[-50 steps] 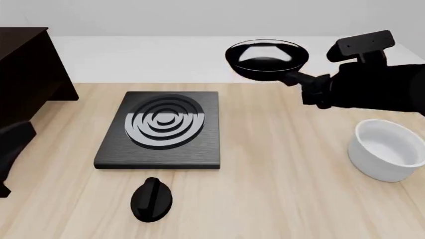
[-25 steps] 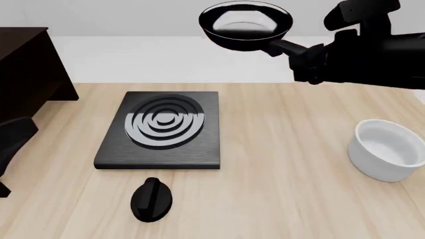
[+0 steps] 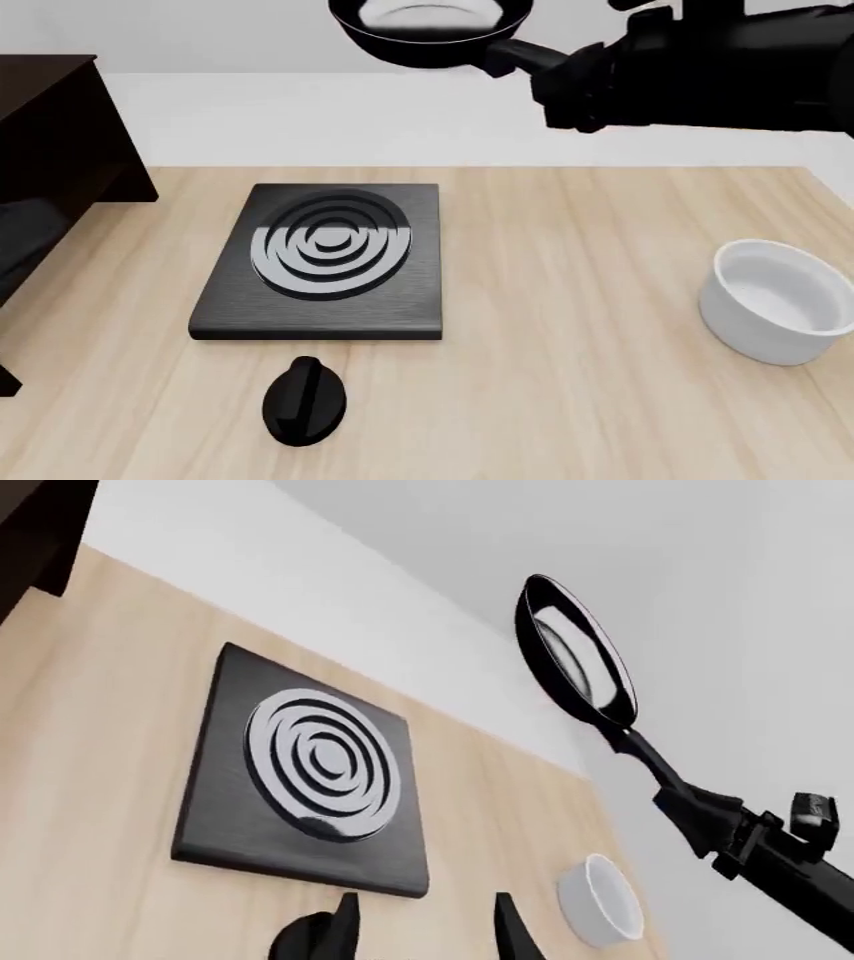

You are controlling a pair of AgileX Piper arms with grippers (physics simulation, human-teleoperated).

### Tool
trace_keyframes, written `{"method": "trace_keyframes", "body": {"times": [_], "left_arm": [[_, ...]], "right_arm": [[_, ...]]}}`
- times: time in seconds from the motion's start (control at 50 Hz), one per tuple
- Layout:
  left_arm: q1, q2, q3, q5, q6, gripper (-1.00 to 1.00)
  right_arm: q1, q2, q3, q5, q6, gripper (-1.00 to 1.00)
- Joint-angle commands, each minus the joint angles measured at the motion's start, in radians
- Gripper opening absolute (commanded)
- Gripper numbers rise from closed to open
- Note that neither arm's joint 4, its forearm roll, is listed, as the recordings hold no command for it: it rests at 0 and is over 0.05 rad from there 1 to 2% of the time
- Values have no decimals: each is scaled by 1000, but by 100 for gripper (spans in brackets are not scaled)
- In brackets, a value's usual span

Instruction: Put the frying pan on the cabinet shelf.

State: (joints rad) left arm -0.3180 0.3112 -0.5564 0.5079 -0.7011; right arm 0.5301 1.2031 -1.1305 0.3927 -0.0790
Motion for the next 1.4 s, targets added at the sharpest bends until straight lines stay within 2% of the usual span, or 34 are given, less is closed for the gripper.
{"method": "trace_keyframes", "body": {"times": [0.02, 0.14, 0.22, 0.28, 0.38, 0.44, 0.48, 0.62, 0.64, 0.68, 0.72, 0.82, 1.08, 1.4], "left_arm": [[-47, 32, 2, -53, -139, 100], [-81, 83, -28, -94, -175, 100], [-102, 130, -82, -101, -151, 100], [-110, 151, -109, -106, -159, 100], [-118, 183, -131, -128, -160, 100], [-141, 199, -131, -151, -198, 100], [-145, 208, -141, -152, -185, 100], [-181, 212, -111, -185, -186, 100], [-184, 213, -90, -199, -220, 100], [-200, 214, -117, -186, -192, 100], [-186, 209, -101, -195, -222, 100], [-178, 209, -78, -211, -230, 100], [-160, 207, -65, -220, -242, 100], [-154, 198, -77, -207, -244, 100]], "right_arm": [[36, 21, -82, 1, -1, -100], [52, 44, -100, 0, 9, -100], [68, 54, -111, 2, 8, -100], [76, 63, -115, 1, 6, -100], [82, 73, -128, 8, 3, -100], [92, 81, -132, 9, 2, -100], [94, 84, -133, 7, 4, -100], [113, 96, -144, 3, 5, -100], [118, 97, -144, 1, 4, -100], [125, 99, -155, 2, 6, -100], [130, 101, -160, 3, 6, -100], [152, 104, -171, 0, 8, -100], [217, 104, -176, -36, 48, -100], [277, 155, -199, -46, 44, -100]]}}
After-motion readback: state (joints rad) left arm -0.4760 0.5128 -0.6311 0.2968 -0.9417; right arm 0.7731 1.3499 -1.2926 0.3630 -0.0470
